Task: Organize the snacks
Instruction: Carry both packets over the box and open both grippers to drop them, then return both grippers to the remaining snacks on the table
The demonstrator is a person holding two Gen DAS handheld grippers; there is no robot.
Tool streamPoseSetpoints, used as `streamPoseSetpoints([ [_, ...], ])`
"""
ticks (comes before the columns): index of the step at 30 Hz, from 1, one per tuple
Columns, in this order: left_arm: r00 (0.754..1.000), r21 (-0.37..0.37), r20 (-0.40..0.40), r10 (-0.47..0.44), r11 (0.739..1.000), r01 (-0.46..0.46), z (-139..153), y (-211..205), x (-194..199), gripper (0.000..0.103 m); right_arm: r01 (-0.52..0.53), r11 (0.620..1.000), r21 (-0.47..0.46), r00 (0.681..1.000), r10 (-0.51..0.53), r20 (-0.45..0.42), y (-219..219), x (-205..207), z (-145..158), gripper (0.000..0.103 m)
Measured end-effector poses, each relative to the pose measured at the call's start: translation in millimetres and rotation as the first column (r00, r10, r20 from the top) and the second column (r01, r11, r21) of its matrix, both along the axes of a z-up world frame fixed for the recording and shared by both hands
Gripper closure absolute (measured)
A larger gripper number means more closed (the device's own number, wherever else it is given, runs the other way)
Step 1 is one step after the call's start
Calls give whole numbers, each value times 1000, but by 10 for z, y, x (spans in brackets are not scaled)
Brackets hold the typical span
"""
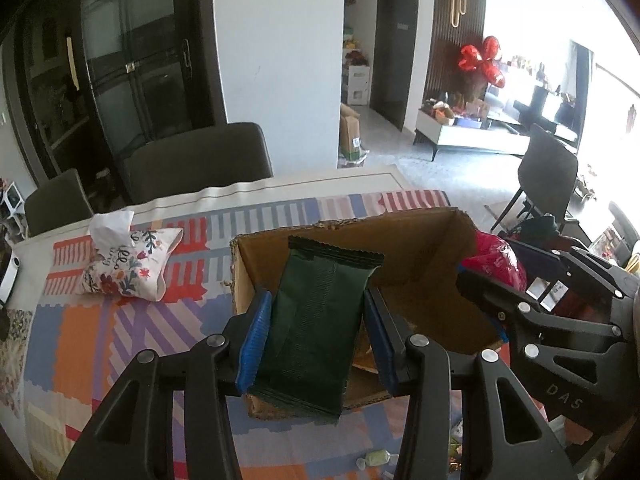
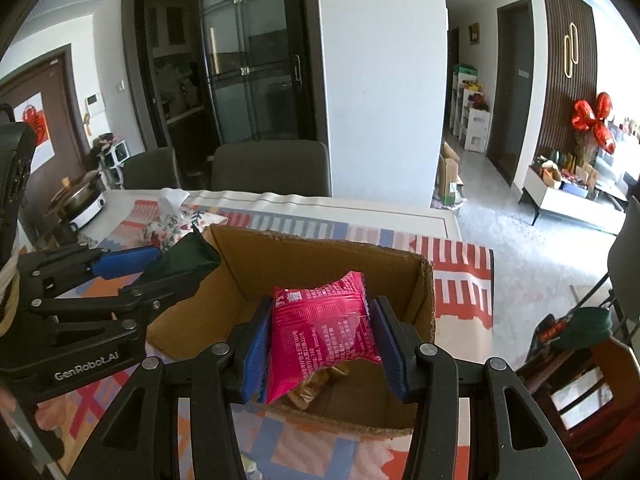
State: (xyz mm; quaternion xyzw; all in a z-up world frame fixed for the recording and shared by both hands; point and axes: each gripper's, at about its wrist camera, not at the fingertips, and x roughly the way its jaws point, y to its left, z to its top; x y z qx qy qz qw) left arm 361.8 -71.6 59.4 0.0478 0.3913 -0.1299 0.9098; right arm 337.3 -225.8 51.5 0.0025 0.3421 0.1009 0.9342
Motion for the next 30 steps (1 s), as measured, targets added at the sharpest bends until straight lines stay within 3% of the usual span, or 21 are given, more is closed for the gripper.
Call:
streamPoseSetpoints([
  [2,999,19,20,30,999,-30,25,32,-28,37,22,1000,-4,1000,-22,-9,-24,4,-31,40],
  [5,997,42,60,44,998,-46,66,84,-156,33,66,997,-40,998,-65,8,-38,-60,-40,31],
  [10,993,71,108,41,996,-49,106,115,-480,28,76,995,-61,997,-74,29,-43,-283,-18,31],
  [22,980,47,197,13,999,-22,172,140,-1346,21,79,996,-31,994,-77,83,-25,-1027,54,27],
  [30,980,35,199,-9,999,2,24,154,-1766,20,80,996,-36,993,-77,91,3,-1451,-102,27],
])
